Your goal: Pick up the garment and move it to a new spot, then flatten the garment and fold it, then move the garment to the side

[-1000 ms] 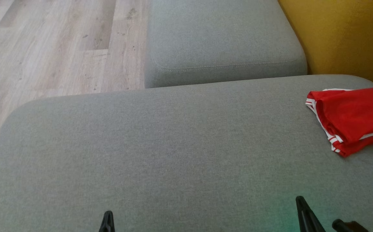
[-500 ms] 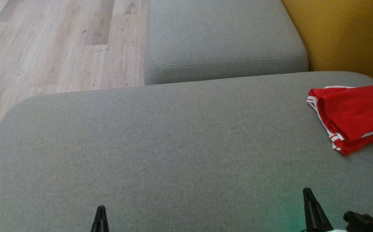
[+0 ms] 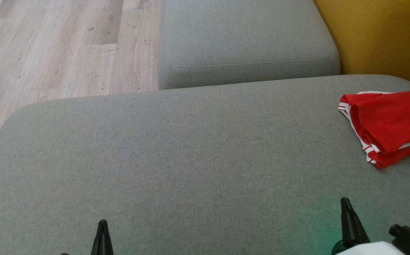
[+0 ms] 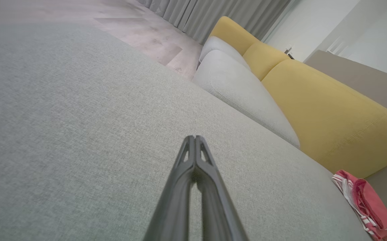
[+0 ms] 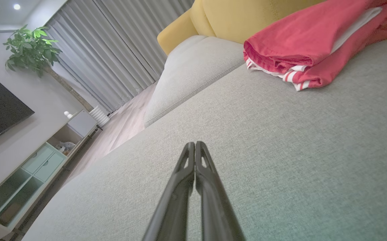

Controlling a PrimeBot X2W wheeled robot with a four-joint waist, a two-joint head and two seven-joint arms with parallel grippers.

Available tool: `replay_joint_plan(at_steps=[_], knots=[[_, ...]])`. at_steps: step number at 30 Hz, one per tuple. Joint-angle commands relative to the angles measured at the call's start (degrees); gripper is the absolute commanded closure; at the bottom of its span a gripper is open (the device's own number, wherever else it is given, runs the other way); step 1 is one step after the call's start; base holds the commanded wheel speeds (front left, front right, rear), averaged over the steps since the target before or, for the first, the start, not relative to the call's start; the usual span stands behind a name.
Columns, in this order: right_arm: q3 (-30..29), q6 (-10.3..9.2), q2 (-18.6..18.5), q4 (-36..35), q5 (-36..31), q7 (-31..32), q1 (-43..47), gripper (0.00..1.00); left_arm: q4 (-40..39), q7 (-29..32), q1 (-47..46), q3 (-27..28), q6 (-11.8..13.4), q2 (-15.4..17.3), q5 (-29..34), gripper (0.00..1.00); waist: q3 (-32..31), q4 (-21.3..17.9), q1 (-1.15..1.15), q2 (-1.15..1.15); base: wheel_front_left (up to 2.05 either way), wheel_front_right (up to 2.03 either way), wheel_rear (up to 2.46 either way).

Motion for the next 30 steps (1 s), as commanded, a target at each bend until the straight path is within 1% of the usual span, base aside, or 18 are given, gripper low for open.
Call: replay_joint_plan(at_steps=[1,30], knots=[[-0.1,0.18,-1.1,-1.7,1.8,0.3,-3.2,1.00,-1.4,0.3,-3.2,1.5,-0.4,0.7,-1.5,1.00,0.1,0.0,0.00,0.00,0.00,0.00,0.00],[-2.3,0.27,-1.4,-1.3,21.6,4.7,-7.9,1.00,0.8,4.6,-8.8,5.8,-3.3,0.9,-19.8,1.00,2.0,0.0,-0.01,0.00,0.00,0.00,0.00]])
